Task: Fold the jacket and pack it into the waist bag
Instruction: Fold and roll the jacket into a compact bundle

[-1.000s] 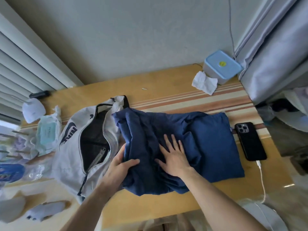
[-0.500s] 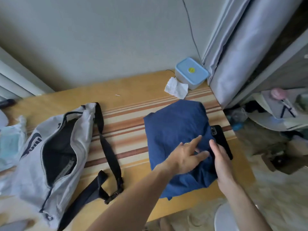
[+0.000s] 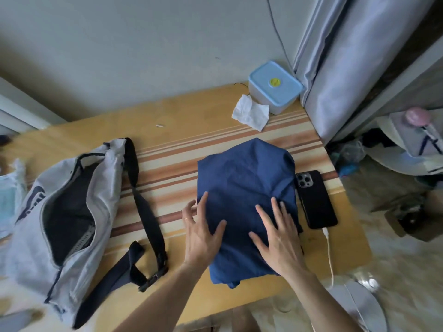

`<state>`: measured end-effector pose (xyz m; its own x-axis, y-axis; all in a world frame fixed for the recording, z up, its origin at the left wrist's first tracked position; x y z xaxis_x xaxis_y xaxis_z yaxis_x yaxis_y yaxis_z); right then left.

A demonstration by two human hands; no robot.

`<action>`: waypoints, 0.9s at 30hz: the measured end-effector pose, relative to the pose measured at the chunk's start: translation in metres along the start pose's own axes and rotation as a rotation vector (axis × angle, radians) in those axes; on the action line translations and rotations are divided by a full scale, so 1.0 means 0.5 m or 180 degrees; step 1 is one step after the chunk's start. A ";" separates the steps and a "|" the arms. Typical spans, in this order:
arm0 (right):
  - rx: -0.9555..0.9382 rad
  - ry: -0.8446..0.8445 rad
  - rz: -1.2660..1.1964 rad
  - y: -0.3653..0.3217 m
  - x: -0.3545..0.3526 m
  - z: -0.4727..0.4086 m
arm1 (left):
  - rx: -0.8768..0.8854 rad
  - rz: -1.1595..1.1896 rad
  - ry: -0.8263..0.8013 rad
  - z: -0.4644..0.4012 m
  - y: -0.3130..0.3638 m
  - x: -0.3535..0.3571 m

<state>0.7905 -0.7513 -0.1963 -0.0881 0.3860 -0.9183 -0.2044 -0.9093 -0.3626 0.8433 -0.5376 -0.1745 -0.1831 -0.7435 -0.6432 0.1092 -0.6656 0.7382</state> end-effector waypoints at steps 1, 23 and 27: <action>0.0158 0.0162 -0.0279 0.003 -0.010 0.002 | -0.0593 0.0426 0.0079 -0.002 0.001 -0.003; -0.1514 -0.0388 -0.0441 -0.216 -0.242 -0.008 | -0.1250 0.2988 -0.1141 0.077 0.065 -0.232; -0.2155 -0.0687 0.0254 -0.306 -0.224 -0.043 | -0.0756 0.2844 -0.1165 0.078 0.079 -0.275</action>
<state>0.8526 -0.6588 -0.0415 -0.2828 0.2729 -0.9196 0.4546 -0.8061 -0.3790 0.8349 -0.4591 -0.0490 -0.2239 -0.9389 0.2614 0.5397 0.1039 0.8354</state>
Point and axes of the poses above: each hand's wrist, its own z-axis away from the middle knuckle, its own x-axis out of the palm, y = z × x, the point moved 4 cm from there along -z, towards the middle knuckle, and after that the axes turned 6 degrees about x, right-handed, at the moved point
